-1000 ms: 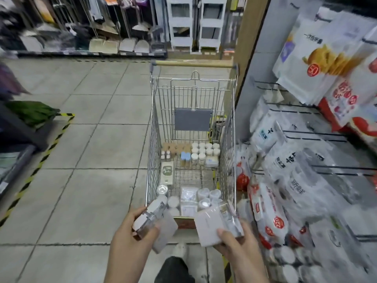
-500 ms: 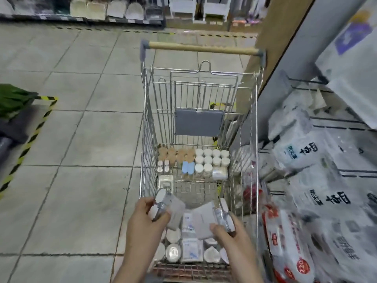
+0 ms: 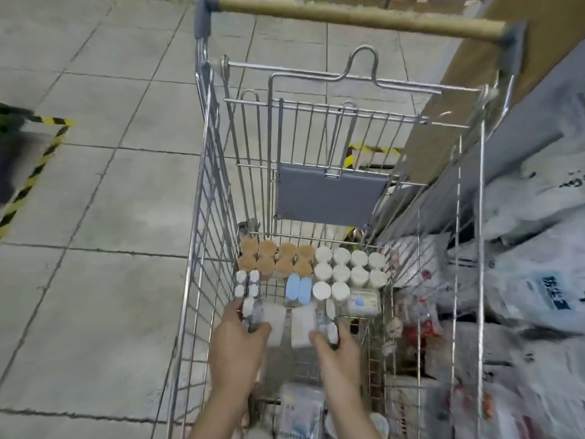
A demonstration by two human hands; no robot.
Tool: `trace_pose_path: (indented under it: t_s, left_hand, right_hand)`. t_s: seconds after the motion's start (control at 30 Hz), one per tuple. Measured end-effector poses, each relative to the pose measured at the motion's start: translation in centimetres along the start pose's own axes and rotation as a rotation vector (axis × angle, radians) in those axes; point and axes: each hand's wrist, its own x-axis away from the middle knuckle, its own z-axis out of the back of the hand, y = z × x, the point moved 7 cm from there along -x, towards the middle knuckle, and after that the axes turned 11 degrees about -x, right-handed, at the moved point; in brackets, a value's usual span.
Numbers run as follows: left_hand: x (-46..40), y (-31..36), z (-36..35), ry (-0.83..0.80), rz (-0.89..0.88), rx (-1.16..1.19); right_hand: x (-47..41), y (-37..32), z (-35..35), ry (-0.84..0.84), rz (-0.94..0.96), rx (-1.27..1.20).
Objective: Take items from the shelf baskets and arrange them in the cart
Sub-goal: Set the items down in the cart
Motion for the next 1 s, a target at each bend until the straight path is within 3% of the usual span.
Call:
trace_pose_path:
  t_s: [0.23, 0.53, 0.8, 1.0]
  left_hand:
    - [-6.8, -0.1, -4.6, 0.129, -0.019, -0.086]
    - [-11.9, -1.1, -8.5, 0.077, -0.062, -0.147]
    - [-12.8, -1.7, -9.2, 0.066, -0.008, -0.069]
    - [-12.8, -0.9, -9.7, 0.055, -0.103, -0.039]
  right_hand:
    - [-7.4, 2.4, -4.3, 0.030, 0.120, 0.108]
    - [-11.6, 4.1, -8.2, -0.012, 0.187, 0.155]
    - [-12.9, 4.6, -8.8, 0.010, 0.183, 0.215]
    - [-13.5, 4.5, -9.6, -0.016, 0.215, 0.298]
